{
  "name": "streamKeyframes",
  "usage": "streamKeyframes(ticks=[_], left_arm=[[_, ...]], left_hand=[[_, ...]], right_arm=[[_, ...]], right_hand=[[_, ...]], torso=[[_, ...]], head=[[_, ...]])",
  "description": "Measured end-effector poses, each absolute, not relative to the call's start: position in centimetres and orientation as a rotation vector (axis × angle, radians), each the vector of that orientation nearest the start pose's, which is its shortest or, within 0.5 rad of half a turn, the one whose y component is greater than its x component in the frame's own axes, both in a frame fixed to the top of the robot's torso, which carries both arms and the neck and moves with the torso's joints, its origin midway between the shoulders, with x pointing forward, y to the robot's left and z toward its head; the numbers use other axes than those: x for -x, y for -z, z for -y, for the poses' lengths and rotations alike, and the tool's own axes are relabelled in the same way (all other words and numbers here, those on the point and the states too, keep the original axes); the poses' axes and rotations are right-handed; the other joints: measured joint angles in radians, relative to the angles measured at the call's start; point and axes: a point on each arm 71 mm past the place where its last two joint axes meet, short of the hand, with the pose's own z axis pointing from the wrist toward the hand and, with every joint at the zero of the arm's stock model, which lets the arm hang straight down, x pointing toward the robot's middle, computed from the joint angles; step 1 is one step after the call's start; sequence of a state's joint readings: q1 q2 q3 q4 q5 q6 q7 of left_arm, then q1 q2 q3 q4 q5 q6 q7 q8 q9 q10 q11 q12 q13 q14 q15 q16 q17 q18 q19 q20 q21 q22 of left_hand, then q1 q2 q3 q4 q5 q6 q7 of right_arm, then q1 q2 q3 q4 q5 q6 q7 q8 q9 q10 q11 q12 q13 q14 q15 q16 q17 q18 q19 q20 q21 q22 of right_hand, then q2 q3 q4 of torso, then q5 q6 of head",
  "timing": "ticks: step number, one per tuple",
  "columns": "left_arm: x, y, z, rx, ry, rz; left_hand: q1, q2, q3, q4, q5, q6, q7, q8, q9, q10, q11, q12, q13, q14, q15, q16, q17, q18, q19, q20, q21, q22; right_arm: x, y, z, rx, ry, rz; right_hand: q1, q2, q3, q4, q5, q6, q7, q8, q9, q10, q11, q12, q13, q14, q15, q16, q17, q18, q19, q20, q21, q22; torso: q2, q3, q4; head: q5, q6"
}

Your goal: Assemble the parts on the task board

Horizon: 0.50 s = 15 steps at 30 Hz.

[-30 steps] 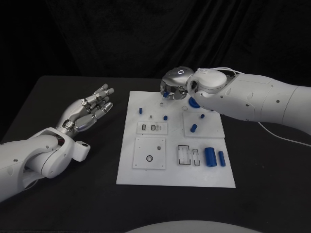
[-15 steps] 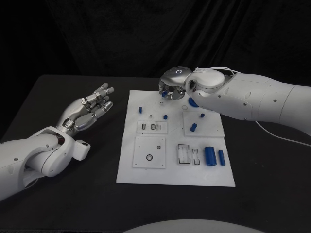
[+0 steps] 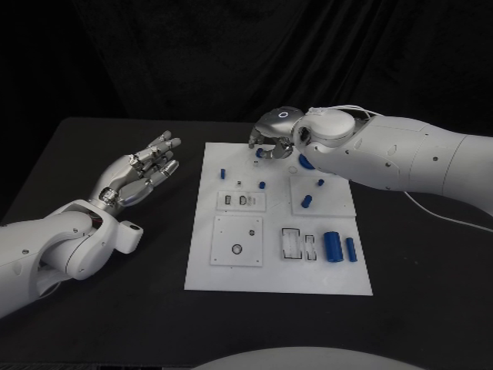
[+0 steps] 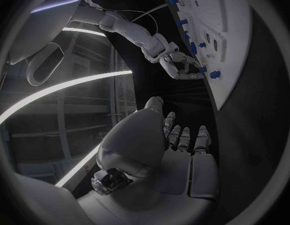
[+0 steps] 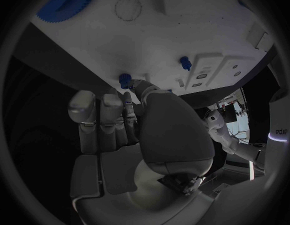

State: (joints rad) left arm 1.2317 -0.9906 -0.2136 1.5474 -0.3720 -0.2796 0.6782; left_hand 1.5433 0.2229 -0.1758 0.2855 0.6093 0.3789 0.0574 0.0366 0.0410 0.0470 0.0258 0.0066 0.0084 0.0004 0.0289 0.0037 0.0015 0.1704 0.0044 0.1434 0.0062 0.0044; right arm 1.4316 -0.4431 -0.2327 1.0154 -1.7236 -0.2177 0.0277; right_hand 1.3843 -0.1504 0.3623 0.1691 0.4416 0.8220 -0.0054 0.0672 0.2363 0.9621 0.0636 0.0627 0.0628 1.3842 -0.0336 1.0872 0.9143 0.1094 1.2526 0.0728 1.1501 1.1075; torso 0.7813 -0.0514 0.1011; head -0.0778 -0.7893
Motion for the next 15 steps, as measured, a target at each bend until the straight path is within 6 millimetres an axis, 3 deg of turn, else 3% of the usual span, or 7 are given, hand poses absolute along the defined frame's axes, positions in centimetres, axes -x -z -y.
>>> streamKeyframes(ticks=[1, 3, 8, 10, 12, 15], left_arm=[[-45.4, 19.8, -26.4, 0.562, 1.491, -1.413], [-45.4, 19.8, -26.4, 0.562, 1.491, -1.413], [-45.4, 19.8, -26.5, 0.562, 1.49, -1.413], [-45.4, 19.8, -26.5, 0.563, 1.49, -1.413], [-45.4, 19.8, -26.5, 0.563, 1.49, -1.413], [-45.4, 19.8, -26.6, 0.564, 1.488, -1.413]], left_hand=[[0.0, 0.0, 0.0, 0.0, 0.0, 0.0, 0.0, 0.0, 0.0, 0.0, 0.0, 0.0, 0.0, 0.0, 0.0, 0.0, 0.0, 0.0, 0.0, 0.0, 0.0, 0.0], [0.0, 0.0, 0.0, 0.0, 0.0, 0.0, 0.0, 0.0, 0.0, 0.0, 0.0, 0.0, 0.0, 0.0, 0.0, 0.0, 0.0, 0.0, 0.0, 0.0, 0.0, 0.0], [0.0, 0.0, 0.0, 0.0, 0.0, 0.0, 0.0, 0.0, 0.0, 0.0, 0.0, 0.0, 0.0, 0.0, 0.0, 0.0, 0.0, 0.0, 0.0, 0.0, 0.0, 0.0], [0.0, 0.0, 0.0, 0.0, 0.0, 0.0, 0.0, 0.0, 0.0, 0.0, 0.0, 0.0, 0.0, 0.0, 0.0, 0.0, 0.0, 0.0, 0.0, 0.0, 0.0, 0.0], [0.0, 0.0, 0.0, 0.0, 0.0, 0.0, 0.0, 0.0, 0.0, 0.0, 0.0, 0.0, 0.0, 0.0, 0.0, 0.0, 0.0, 0.0, 0.0, 0.0, 0.0, 0.0], [0.0, 0.0, 0.003, -0.003, 0.0, 0.0, 0.0, 0.0, 0.0, 0.0, 0.0, 0.0, 0.0, 0.0, 0.0, 0.0, 0.0, 0.0, 0.0, 0.0, 0.0, 0.0]], right_arm=[[-58.0, 14.5, 13.1, 0.686, -0.346, -1.545], [-58.0, 14.5, 13.2, 0.684, -0.343, -1.546], [-58.0, 14.5, 13.5, 0.677, -0.341, -1.542], [-57.9, 14.4, 13.8, 0.67, -0.344, -1.532], [-57.9, 14.3, 14.2, 0.662, -0.349, -1.52], [-57.4, 14.1, 15.1, 0.645, -0.366, -1.496]], right_hand=[[0.0, 0.0, -0.006, -0.006, 0.0, -0.039, -0.01, -0.003, -0.013, -0.036, 0.002, 0.0, 0.0, -0.007, 0.002, -0.008, -0.008, 0.0, -0.006, 0.004, -0.009, -0.005], [0.0, 0.0, -0.025, -0.017, 0.0, -0.232, -0.037, -0.013, -0.074, -0.126, 0.004, 0.0, 0.001, -0.025, 0.004, -0.027, -0.031, 0.0, -0.024, 0.008, -0.032, -0.02], [0.0, 0.0, -0.056, -0.028, 0.0, -0.398, -0.057, -0.024, -0.13, -0.24, 0.006, 0.0, 0.0, -0.042, 0.008, -0.046, -0.055, 0.0, -0.038, 0.011, -0.056, -0.031], [0.003, 0.003, -0.062, -0.031, 0.0, -0.414, -0.06, -0.024, -0.137, -0.273, 0.004, 0.0, -0.002, -0.053, 0.008, -0.061, -0.073, 0.001, -0.047, 0.012, -0.071, -0.04], [0.013, 0.013, -0.066, -0.036, 0.0, -0.405, -0.058, -0.024, -0.139, -0.263, 0.0, 0.0, 0.0, -0.068, 0.006, -0.085, -0.1, 0.016, -0.063, 0.011, -0.094, -0.059], [0.023, 0.023, -0.074, -0.044, 0.0, -0.308, -0.029, -0.007, -0.129, -0.188, -0.002, 0.009, 0.014, -0.065, 0.003, -0.08, -0.092, 0.016, -0.06, 0.009, -0.094, -0.048]], torso=[[0.0, 0.0, 0.0], [0.0, -0.0001, 0.0], [0.0, -0.0002, 0.0], [-0.001, -0.0004, 0.0001], [-0.001, -0.0005, 0.0], [-0.001, -0.0006, 0.0001]], head=[[0.0, 0.0], [0.0, 0.0], [0.0, -0.001], [0.002, -0.001], [0.004, -0.001], [0.009, -0.001]])
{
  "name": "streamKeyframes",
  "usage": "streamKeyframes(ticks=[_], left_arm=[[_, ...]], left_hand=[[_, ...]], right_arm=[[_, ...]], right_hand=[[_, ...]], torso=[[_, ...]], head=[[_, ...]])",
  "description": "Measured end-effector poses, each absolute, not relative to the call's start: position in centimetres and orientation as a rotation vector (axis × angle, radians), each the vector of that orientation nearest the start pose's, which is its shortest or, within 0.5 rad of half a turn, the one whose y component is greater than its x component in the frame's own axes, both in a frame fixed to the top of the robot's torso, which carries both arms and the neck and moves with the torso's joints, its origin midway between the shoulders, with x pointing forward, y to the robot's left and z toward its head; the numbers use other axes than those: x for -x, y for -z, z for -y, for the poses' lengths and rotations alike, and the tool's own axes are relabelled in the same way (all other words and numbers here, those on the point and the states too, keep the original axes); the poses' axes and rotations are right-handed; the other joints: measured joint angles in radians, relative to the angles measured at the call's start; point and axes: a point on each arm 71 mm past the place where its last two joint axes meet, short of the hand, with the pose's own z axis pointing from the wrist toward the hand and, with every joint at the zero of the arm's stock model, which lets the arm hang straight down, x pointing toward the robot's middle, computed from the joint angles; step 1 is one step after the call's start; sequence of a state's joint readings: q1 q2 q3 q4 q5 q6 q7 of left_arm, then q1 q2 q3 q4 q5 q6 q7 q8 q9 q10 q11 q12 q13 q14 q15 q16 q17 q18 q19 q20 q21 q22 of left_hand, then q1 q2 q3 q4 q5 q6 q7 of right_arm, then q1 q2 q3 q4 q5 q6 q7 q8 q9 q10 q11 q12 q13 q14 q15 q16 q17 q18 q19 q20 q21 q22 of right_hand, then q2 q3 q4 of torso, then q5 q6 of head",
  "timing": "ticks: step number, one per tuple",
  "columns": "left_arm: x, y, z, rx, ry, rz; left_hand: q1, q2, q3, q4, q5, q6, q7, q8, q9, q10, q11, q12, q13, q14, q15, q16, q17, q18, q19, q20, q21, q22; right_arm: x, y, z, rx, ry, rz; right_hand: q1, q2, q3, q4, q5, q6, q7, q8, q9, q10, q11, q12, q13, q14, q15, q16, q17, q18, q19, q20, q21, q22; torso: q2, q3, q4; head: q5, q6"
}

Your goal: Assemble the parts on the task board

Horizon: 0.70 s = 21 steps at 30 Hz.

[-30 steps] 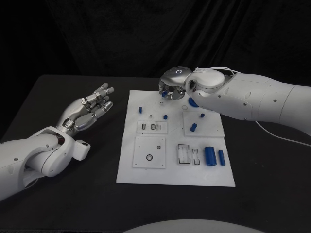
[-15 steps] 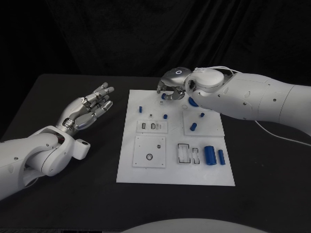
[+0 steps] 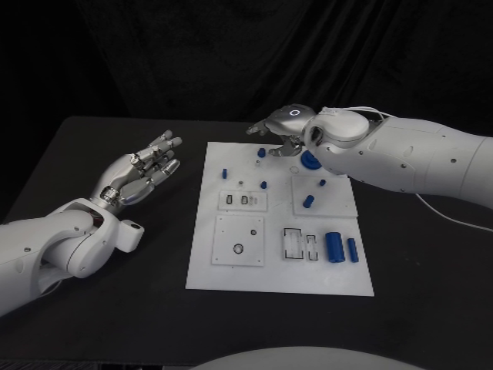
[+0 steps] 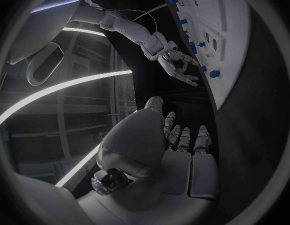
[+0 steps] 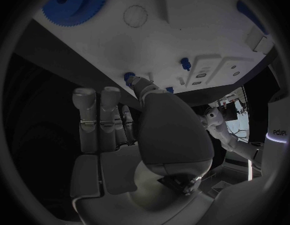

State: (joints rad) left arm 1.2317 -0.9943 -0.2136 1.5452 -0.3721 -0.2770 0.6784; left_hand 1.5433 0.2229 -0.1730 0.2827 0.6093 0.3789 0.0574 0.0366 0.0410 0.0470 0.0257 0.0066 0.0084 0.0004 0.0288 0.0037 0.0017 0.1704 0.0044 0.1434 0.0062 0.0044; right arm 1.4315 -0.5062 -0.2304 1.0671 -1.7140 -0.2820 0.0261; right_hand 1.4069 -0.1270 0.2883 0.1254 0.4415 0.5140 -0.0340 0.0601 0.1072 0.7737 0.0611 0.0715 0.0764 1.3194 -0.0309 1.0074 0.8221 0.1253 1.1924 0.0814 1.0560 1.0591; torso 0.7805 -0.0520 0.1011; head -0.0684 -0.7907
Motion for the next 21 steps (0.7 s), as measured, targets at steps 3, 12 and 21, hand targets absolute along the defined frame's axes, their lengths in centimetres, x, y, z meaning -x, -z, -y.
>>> streamKeyframes(ticks=[3, 12, 21], left_arm=[[-45.3, 19.8, -26.9, 0.566, 1.484, -1.412], [-45.2, 19.7, -27.7, 0.572, 1.468, -1.408], [-45.3, 19.7, -27.5, 0.57, 1.474, -1.41]], left_hand=[[0.0, 0.0, 0.0, 0.0, 0.0, 0.0, 0.0, 0.0, 0.0, 0.0, 0.0, 0.0, 0.0, 0.0, 0.0, 0.0, 0.0, 0.0, 0.0, 0.0, 0.0, 0.0], [0.0, 0.0, 0.0, 0.0, 0.0, 0.0, 0.0, 0.0, 0.0, 0.0, 0.0, 0.0, 0.0, 0.0, 0.0, 0.0, -0.001, 0.0, 0.0, 0.0, 0.0, 0.0], [0.0, 0.0, 0.0, 0.0, 0.0, 0.0, 0.0, 0.0, 0.0, -0.004, 0.003, 0.0, 0.0, 0.0, 0.0, 0.0, -0.001, 0.0, 0.004, 0.004, 0.0, 0.0]], right_arm=[[-56.8, 13.7, 16.6, 0.624, -0.378, -1.473], [-55.2, 11.8, 21.3, 0.563, -0.369, -1.434], [-54.4, 12.0, 25.3, 0.492, -0.307, -1.484]], right_hand=[[-0.002, 0.012, -0.001, -0.001, 0.0, 0.139, 0.033, 0.026, 0.02, 0.091, -0.001, 0.027, 0.02, 0.011, -0.004, 0.007, 0.009, 0.0, 0.014, -0.003, 0.0, 0.015], [0.003, 0.005, 0.017, 0.009, 0.008, 0.351, 0.08, 0.035, 0.029, 0.285, -0.067, 0.612, 0.519, 0.048, -0.045, 0.066, 0.086, 0.0, 0.034, -0.044, 0.005, 0.054], [-0.09, -0.017, -0.002, 0.079, 0.008, 0.366, 0.085, 0.01, 0.023, 0.685, -0.079, 1.473, 1.231, 0.142, -0.049, 0.525, 0.486, -0.051, 0.194, -0.046, 0.267, 0.248]], torso=[[0.0, -0.0001, 0.0002], [-0.001, -0.0002, 0.0005], [-0.001, -0.001, -0.0032]], head=[[0.006, 0.0], [0.007, -0.003], [0.001, 0.001]])
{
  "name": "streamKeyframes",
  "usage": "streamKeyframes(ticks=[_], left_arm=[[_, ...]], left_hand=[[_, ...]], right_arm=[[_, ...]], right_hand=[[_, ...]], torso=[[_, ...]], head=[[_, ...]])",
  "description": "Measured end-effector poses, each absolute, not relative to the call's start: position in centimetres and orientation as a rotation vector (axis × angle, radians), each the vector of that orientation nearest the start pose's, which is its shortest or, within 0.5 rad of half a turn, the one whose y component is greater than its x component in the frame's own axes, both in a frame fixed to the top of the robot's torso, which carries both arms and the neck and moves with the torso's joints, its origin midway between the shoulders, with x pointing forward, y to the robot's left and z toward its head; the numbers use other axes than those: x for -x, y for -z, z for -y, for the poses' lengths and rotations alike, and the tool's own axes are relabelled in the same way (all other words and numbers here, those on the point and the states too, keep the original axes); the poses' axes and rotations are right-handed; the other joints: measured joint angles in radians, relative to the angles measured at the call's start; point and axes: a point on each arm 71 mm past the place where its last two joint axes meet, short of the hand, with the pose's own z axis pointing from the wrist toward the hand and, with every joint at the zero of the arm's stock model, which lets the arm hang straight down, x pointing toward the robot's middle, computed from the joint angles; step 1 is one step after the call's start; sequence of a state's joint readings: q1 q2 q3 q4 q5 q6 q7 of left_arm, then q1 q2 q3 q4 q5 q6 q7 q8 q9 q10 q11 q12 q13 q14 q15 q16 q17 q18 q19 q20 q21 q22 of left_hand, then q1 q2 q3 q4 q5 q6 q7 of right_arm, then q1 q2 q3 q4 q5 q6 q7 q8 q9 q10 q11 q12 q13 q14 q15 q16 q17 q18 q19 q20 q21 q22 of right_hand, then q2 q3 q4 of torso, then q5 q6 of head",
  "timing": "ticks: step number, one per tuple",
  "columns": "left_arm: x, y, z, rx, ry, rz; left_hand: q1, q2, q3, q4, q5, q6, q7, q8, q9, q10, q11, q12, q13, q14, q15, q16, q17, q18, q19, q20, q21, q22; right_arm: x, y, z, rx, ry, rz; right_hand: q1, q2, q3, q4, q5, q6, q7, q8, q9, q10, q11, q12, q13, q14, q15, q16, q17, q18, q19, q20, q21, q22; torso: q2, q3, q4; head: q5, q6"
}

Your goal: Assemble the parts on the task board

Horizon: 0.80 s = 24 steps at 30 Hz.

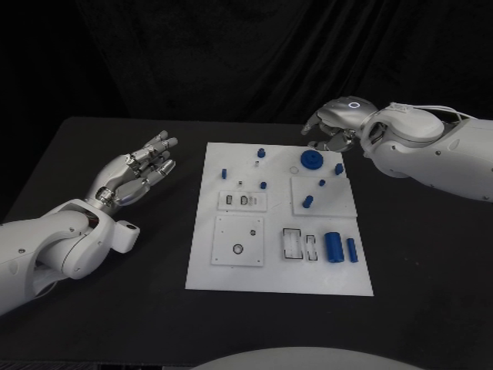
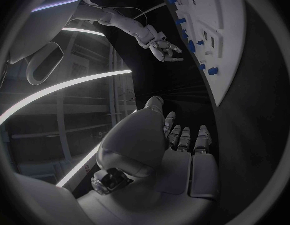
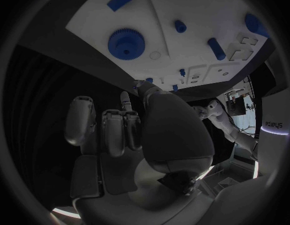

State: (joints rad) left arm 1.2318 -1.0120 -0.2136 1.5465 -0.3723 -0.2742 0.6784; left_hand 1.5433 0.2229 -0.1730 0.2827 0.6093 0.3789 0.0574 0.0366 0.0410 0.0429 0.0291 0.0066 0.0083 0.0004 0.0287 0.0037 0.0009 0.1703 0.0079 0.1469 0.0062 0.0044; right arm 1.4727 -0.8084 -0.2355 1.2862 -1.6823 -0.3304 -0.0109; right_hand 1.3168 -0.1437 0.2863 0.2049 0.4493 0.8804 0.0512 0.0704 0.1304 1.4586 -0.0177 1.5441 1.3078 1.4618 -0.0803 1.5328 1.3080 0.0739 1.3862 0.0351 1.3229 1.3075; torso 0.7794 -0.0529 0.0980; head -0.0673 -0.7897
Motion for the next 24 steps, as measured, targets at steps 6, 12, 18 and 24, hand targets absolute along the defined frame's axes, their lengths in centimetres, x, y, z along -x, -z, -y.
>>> streamKeyframes(ticks=[6, 12, 18, 24], left_arm=[[-45.3, 19.8, -27.4, 0.569, 1.475, -1.412], [-45.4, 19.8, -27.3, 0.568, 1.477, -1.413], [-45.4, 19.8, -27.3, 0.568, 1.479, -1.415], [-45.5, 19.8, -27.4, 0.568, 1.478, -1.415]], left_hand=[[0.0, 0.0, 0.0, 0.0, 0.0, 0.0, 0.0, 0.0, 0.0, 0.0, 0.0, 0.0, 0.0, 0.0, 0.0, 0.0, 0.0, 0.0, 0.0, 0.0, 0.0, 0.0], [0.006, 0.0, 0.003, -0.003, 0.0, 0.0, 0.0, 0.0, 0.0, 0.0, 0.0, 0.0, 0.0, 0.0, 0.0, 0.0, 0.0, 0.0, 0.0, 0.0, 0.0, 0.0], [0.008, 0.0, 0.003, -0.003, 0.0, 0.0, 0.0, 0.0, 0.0, 0.0, 0.0, 0.0, 0.0, 0.0, 0.0, 0.0, 0.0, 0.0, 0.0, 0.0, 0.0, 0.0], [0.008, 0.0, 0.003, -0.003, 0.004, 0.0, 0.0, 0.0, 0.0, 0.004, 0.004, 0.0, 0.0, 0.0, 0.0, 0.0, 0.001, 0.0, 0.0, 0.0, 0.0, 0.0]], right_arm=[[-54.5, 12.6, 26.5, 0.452, -0.271, -1.544], [-54.6, 13.4, 27.3, 0.423, -0.242, -1.597], [-54.7, 14.1, 27.7, 0.406, -0.226, -1.632], [-54.7, 14.6, 27.6, 0.402, -0.223, -1.65]], right_hand=[[-0.046, 0.001, -0.035, 0.035, 0.0, -0.031, 0.009, -0.006, -0.003, 0.003, 0.0, 0.024, 0.0, 0.0, 0.0, 0.035, 0.0, -0.005, 0.045, 0.001, 0.072, 0.001], [-0.051, 0.004, -0.048, 0.048, 0.0, -0.059, 0.012, -0.006, -0.016, 0.003, 0.0, 0.024, 0.0, 0.0, 0.0, 0.035, 0.0, -0.02, 0.071, 0.0, 0.103, 0.001], [-0.051, 0.004, -0.053, 0.053, 0.0, -0.038, 0.02, -0.001, -0.016, 0.006, 0.003, 0.024, 0.0, 0.0, 0.0, 0.035, 0.0, -0.02, 0.076, -0.001, 0.132, 0.0], [-0.051, 0.004, -0.056, 0.05, 0.0, -0.006, 0.021, 0.012, -0.008, 0.006, 0.003, 0.024, 0.0, 0.0, 0.0, 0.035, 0.0, -0.029, 0.075, -0.001, 0.134, 0.0]], torso=[[0.0, -0.0003, -0.0058], [0.0, -0.0002, -0.0079], [-0.001, -0.0003, -0.0075], [-0.001, -0.0011, -0.0068]], head=[[0.005, -0.004], [0.004, -0.006], [0.0, -0.007], [-0.001, -0.007]])
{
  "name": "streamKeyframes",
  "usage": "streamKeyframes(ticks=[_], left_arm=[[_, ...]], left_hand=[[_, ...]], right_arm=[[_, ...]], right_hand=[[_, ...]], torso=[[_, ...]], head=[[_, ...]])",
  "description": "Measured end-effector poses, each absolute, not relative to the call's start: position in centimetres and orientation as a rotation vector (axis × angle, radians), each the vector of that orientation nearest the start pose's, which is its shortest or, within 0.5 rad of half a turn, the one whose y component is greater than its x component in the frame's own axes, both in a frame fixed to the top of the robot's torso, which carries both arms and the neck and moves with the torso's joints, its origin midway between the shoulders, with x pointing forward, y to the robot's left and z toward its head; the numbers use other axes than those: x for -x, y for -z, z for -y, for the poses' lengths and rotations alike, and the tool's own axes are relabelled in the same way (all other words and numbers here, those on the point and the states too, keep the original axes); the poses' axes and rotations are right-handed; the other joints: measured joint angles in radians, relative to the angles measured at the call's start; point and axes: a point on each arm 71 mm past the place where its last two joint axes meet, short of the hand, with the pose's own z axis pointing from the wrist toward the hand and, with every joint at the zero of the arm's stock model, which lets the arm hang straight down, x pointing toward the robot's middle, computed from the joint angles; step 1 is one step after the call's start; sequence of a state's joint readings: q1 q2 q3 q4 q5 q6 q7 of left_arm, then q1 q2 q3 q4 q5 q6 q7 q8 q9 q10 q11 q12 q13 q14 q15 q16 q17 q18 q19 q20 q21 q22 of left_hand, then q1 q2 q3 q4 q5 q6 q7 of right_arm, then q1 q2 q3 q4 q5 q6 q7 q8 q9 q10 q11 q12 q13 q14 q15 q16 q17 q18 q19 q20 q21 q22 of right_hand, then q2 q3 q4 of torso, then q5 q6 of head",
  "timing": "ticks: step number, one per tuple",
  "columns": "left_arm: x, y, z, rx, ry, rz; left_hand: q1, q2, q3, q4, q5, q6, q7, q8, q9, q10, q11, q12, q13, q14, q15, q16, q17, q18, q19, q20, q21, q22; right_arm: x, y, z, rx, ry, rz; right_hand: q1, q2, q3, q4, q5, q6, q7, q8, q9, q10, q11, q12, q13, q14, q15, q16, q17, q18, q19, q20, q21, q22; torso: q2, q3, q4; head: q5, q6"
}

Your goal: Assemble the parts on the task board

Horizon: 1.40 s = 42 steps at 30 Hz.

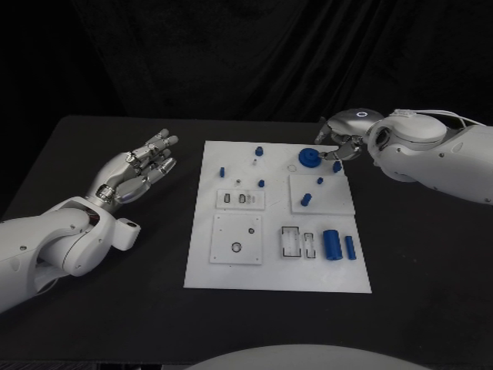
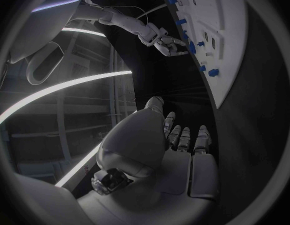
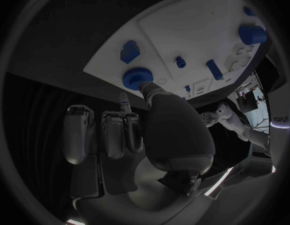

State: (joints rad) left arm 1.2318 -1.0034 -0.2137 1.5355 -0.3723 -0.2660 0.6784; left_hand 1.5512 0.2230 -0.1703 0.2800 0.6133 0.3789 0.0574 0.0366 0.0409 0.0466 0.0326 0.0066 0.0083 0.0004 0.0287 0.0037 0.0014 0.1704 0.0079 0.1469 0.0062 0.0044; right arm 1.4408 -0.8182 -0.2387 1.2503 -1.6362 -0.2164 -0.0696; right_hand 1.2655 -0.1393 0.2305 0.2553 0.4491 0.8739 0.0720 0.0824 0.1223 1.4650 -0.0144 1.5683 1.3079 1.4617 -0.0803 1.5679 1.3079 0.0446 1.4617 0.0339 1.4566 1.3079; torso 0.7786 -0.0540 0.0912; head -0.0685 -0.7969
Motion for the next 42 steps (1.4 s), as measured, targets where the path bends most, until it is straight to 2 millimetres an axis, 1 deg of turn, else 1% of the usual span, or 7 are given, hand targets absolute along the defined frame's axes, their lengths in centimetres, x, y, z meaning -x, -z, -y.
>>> streamKeyframes(ticks=[1, 5, 19, 25, 31, 38, 42], left_arm=[[-45.5, 19.8, -27.4, 0.568, 1.478, -1.415], [-45.5, 19.9, -27.4, 0.568, 1.477, -1.415], [-45.5, 19.8, -27.5, 0.569, 1.477, -1.416], [-45.5, 19.8, -27.4, 0.569, 1.479, -1.417], [-45.5, 19.8, -27.4, 0.569, 1.48, -1.418], [-45.5, 19.9, -27.4, 0.568, 1.481, -1.419], [-45.5, 19.9, -27.4, 0.568, 1.483, -1.42]], left_hand=[[0.0, 0.0, 0.0, 0.0, 0.0, 0.0, 0.0, 0.0, 0.0, 0.0, 0.0, 0.0, 0.0, 0.0, 0.0, 0.0, 0.0, 0.0, 0.0, 0.0, 0.0, 0.0], [0.0, 0.0, 0.0, 0.0, 0.0, 0.0, 0.0, 0.0, 0.0, 0.0, 0.0, 0.0, 0.0, 0.0, 0.0, 0.0, 0.0, 0.0, 0.0, 0.0, 0.0, 0.0], [0.0, 0.0, 0.0, 0.0, 0.0, 0.0, 0.0, 0.0, 0.0, 0.0, 0.0, 0.0, 0.0, 0.0, 0.0, 0.0, 0.0, 0.0, -0.001, 0.0, 0.0, 0.0], [0.0, 0.0, 0.003, -0.003, 0.0, -0.004, 0.004, 0.0, 0.0, 0.0, 0.0, 0.0, 0.0, 0.0, 0.0, 0.0, 0.0, 0.0, -0.004, 0.003, 0.0, 0.0], [0.0, 0.0, 0.003, -0.003, 0.0, -0.004, 0.004, 0.0, 0.0, 0.0, 0.0, 0.0, 0.0, 0.0, 0.0, 0.0, -0.001, 0.0, -0.004, 0.003, 0.0, 0.0], [0.0, 0.0, 0.003, -0.003, 0.0, -0.004, 0.004, 0.0, 0.0, 0.0, 0.0, 0.0, 0.0, 0.0, 0.0, 0.0, -0.001, 0.0, -0.004, 0.003, 0.0, 0.0], [0.0, 0.0, 0.006, 0.0, 0.0, -0.004, 0.004, 0.0, 0.0, 0.0, 0.0, 0.0, 0.0, -0.004, 0.004, 0.0, -0.001, 0.0, -0.004, 0.003, 0.0, 0.0]], right_arm=[[-54.7, 14.6, 27.6, 0.402, -0.223, -1.652], [-54.8, 14.7, 27.4, 0.403, -0.225, -1.653], [-55.0, 14.8, 26.3, 0.412, -0.244, -1.64], [-55.1, 15.1, 26.1, 0.412, -0.245, -1.644], [-55.1, 15.5, 26.1, 0.413, -0.244, -1.654], [-55.1, 16.0, 26.0, 0.414, -0.242, -1.67], [-55.2, 16.2, 26.0, 0.412, -0.238, -1.673]], right_hand=[[0.0, 0.0, 0.0, 0.0, 0.0, 0.012, 0.0, 0.006, 0.005, 0.0, 0.0, 0.0, 0.0, 0.0, 0.0, 0.0, 0.0, -0.006, 0.0, 0.0, 0.003, 0.0], [0.0, 0.0, -0.004, -0.004, 0.0, 0.037, -0.001, 0.018, 0.019, 0.0, 0.0, 0.0, 0.0, 0.0, 0.0, 0.0, 0.0, -0.006, 0.0, 0.0, 0.013, 0.0], [0.006, -0.006, -0.007, -0.007, 0.0, 0.037, -0.001, 0.018, 0.024, 0.0, 0.0, 0.0, 0.0, 0.0, 0.0, 0.0, 0.0, -0.006, 0.0, 0.0, 0.014, 0.0], [0.009, -0.009, -0.014, -0.006, 0.0, 0.029, -0.005, 0.018, 0.028, 0.0, 0.0, 0.0, 0.0, 0.0, 0.0, 0.0, 0.0, -0.006, 0.0, 0.0, 0.014, 0.0], [0.009, -0.009, -0.032, 0.012, 0.0, 0.015, -0.001, 0.014, 0.035, 0.0, 0.0, 0.0, 0.0, 0.0, 0.0, 0.0, 0.0, -0.006, 0.0, 0.0, 0.014, 0.0], [0.009, -0.009, -0.032, 0.012, 0.0, 0.015, -0.001, 0.014, 0.035, 0.0, 0.0, 0.0, 0.0, 0.0, 0.0, 0.0, 0.0, -0.006, 0.0, 0.0, 0.014, 0.0], [0.01, -0.009, -0.032, 0.012, 0.0, -0.004, 0.002, 0.007, 0.037, 0.0, 0.0, 0.0, 0.0, 0.004, 0.004, 0.0, 0.0, -0.006, 0.001, 0.001, 0.007, 0.0]], torso=[[0.0, -0.0002, 0.0001], [0.0, -0.0005, 0.0011], [0.0, -0.0004, 0.0004], [0.0, 0.0, 0.0004], [0.0, -0.0001, -0.0006], [0.0, -0.0001, -0.0006], [0.0, -0.0001, -0.0005]], head=[[0.0, 0.0], [0.0, -0.002], [0.0, -0.009], [-0.001, -0.013], [0.001, -0.017], [-0.001, -0.02], [-0.002, -0.022]])
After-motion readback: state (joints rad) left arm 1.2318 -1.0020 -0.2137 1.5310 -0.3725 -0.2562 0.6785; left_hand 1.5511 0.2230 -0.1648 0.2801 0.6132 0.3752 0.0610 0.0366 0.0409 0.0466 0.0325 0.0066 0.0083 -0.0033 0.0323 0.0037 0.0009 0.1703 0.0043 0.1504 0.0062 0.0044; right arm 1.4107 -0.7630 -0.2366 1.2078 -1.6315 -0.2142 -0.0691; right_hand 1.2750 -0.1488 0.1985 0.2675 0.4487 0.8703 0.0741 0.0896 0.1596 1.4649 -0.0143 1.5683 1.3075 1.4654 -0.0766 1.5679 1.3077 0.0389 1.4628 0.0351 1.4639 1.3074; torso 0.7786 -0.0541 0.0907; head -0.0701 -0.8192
